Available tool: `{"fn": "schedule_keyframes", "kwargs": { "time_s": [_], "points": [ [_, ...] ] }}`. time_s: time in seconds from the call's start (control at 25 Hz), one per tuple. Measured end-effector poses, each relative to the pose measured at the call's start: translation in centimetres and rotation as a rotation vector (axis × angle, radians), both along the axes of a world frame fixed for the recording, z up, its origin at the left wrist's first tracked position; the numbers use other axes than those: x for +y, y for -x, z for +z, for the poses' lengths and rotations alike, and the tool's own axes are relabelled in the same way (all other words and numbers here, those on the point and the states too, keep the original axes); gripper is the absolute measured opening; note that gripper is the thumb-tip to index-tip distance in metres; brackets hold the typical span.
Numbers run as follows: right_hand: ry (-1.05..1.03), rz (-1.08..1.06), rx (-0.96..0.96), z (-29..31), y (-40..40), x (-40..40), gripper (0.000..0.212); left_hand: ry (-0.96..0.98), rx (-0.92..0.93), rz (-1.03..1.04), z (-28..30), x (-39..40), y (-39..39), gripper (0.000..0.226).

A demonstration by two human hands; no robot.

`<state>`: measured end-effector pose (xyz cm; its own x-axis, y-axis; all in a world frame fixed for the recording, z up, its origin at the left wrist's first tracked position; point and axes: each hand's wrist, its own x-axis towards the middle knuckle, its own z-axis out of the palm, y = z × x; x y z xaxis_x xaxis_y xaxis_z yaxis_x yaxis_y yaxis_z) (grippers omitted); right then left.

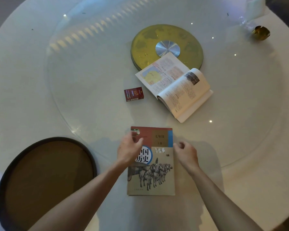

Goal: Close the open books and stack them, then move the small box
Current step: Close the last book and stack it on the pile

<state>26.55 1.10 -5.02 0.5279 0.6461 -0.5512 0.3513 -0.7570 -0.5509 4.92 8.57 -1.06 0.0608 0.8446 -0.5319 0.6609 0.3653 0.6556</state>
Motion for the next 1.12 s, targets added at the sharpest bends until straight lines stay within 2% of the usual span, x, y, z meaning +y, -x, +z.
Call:
{"fn": "schedule_keyframes", "kwargs": {
  "time_s": [0.08,0.16,0.32,0.44,0.64,0.72,0.84,1.0,1.12],
  "points": [
    [-0.069,-0.094,0.028,0.7,-3.3,2.7,0.029,0.097,-0.179,-0.04,0.5,2.3,-3.1,0.041],
    [-0.117,-0.112,-0.037,1.7,-6.8,5.8,0.03,0.205,-0.303,-0.027,0.7,4.1,-6.1,0.047],
    [-0.175,0.058,-0.074,3.1,-14.1,12.8,0.071,0.281,-0.387,0.134,-0.2,7.2,-12.0,0.075],
    [-0.195,0.237,-0.087,2.4,-17.9,18.3,0.086,0.333,-0.422,0.326,-1.3,8.7,-14.8,0.077],
    [-0.105,0.302,-0.234,0.0,-21.5,24.5,0.084,0.355,-0.475,0.471,-2.3,11.0,-16.7,0.041],
    [-0.025,0.33,-0.243,-0.5,-21.9,25.1,0.085,0.386,-0.494,0.496,-2.7,11.8,-17.2,0.04],
    [0.025,0.336,-0.341,-1.1,-22.0,24.6,0.072,0.373,-0.459,0.523,-3.7,12.3,-17.6,0.043],
    [-0.059,0.252,-0.203,-1.6,-22.9,22.5,0.056,0.285,-0.379,0.526,-3.8,12.1,-17.9,0.038],
    [-0.069,0.2,-0.131,-0.4,-22.9,20.1,0.054,0.263,-0.468,0.526,-3.1,11.5,-18.0,0.027]
  ]
}}
